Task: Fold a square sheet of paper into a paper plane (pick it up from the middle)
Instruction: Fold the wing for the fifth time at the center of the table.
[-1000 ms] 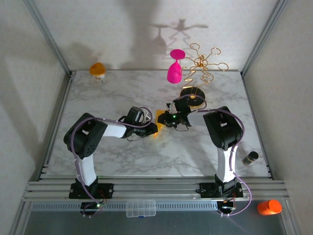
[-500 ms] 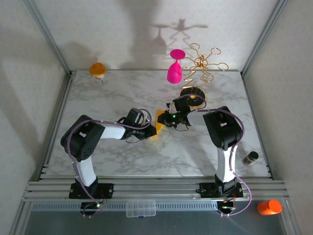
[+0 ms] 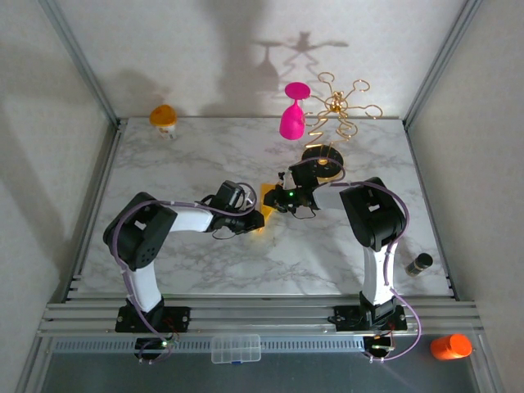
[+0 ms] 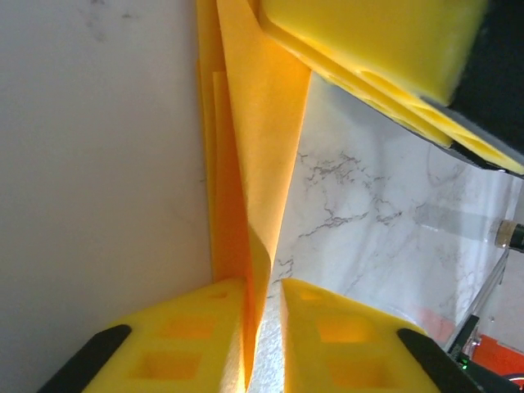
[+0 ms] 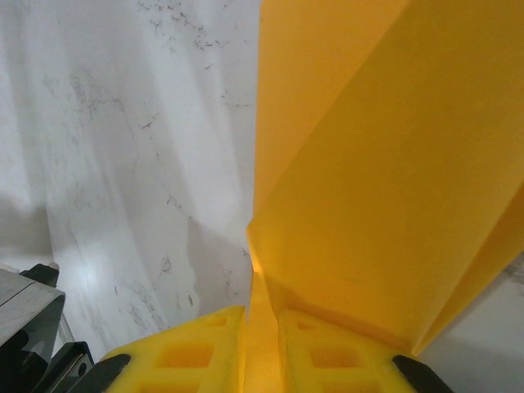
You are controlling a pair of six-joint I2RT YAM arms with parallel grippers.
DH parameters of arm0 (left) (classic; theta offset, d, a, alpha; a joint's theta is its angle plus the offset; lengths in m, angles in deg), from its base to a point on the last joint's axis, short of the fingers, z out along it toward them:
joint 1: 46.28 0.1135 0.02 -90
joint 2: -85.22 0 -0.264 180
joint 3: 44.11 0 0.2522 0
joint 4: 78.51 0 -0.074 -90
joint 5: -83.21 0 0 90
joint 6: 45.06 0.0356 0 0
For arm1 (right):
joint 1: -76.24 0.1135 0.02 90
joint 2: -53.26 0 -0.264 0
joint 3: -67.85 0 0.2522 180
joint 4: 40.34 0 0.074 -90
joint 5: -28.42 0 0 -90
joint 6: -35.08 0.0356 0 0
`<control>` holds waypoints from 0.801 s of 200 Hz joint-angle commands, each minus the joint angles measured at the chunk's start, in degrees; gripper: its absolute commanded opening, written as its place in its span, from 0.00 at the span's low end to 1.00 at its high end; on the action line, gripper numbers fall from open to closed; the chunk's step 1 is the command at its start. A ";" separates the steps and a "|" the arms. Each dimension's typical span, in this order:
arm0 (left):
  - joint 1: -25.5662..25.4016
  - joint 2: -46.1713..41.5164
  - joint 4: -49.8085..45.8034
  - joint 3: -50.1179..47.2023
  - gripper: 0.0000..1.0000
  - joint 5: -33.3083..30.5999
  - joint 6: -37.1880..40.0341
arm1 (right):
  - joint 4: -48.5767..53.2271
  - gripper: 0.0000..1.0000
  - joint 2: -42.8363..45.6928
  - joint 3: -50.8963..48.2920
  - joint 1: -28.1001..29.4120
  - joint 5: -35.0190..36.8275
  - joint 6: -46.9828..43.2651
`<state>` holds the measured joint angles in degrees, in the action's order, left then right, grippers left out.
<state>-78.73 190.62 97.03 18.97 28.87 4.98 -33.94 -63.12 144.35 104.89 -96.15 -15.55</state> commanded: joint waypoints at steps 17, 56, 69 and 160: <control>0.44 -5.75 -9.50 1.98 0.25 -5.62 3.72 | 2.43 0.19 -6.31 -0.31 1.29 8.21 -2.55; -0.22 -8.13 -3.92 2.55 0.21 -6.51 1.15 | 2.79 0.19 -6.49 -0.27 1.26 8.30 -2.55; -0.92 -7.07 -1.12 2.77 0.18 -5.97 -0.23 | 2.87 0.19 -6.50 -0.32 1.31 8.37 -2.53; -3.50 0.55 1.44 4.20 0.12 -4.22 -2.71 | 2.96 0.18 -6.71 -0.38 1.29 8.19 -2.27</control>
<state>-81.48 190.03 98.17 22.05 24.10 2.68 -32.74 -63.40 145.05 104.89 -96.12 -15.55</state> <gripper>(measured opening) 0.126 0.182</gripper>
